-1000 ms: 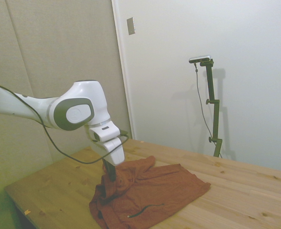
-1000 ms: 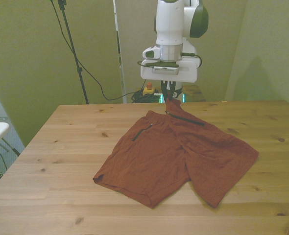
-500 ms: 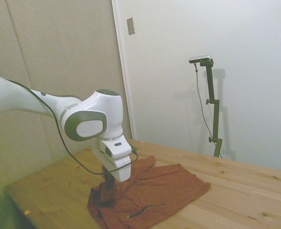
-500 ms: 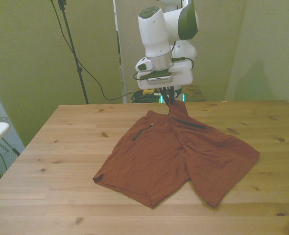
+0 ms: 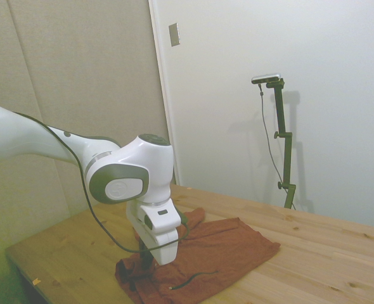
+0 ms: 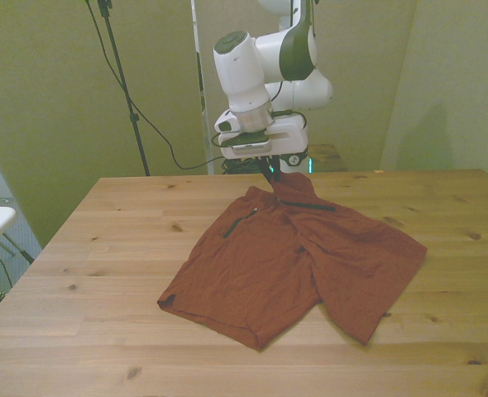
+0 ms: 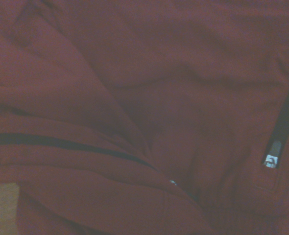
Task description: Fold the shorts
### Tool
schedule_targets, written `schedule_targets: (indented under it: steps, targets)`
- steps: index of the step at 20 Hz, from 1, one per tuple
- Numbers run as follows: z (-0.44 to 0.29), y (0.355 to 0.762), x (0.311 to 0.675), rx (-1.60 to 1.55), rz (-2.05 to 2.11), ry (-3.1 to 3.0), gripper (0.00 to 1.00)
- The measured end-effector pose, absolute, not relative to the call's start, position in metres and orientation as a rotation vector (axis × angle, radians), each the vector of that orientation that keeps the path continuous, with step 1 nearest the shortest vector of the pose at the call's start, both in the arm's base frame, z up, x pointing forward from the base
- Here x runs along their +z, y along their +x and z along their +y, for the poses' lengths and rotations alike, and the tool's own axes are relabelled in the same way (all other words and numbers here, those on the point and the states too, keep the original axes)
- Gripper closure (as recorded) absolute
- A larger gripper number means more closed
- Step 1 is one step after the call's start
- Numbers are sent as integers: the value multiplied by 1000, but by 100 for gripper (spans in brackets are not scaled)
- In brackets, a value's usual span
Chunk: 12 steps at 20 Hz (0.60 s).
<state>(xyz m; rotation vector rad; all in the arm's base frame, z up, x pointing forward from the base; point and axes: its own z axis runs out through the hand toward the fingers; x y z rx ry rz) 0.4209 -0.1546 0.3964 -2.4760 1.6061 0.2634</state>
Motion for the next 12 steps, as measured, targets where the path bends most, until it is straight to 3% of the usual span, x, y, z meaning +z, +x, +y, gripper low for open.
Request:
schedule_targets:
  steps: [3,4,12]
  targets:
    - [-175,416,388,269,1642,-2447,100]
    - [-181,414,385,266,1648,-2442,0]
    - [-201,416,372,261,1586,-2418,0]
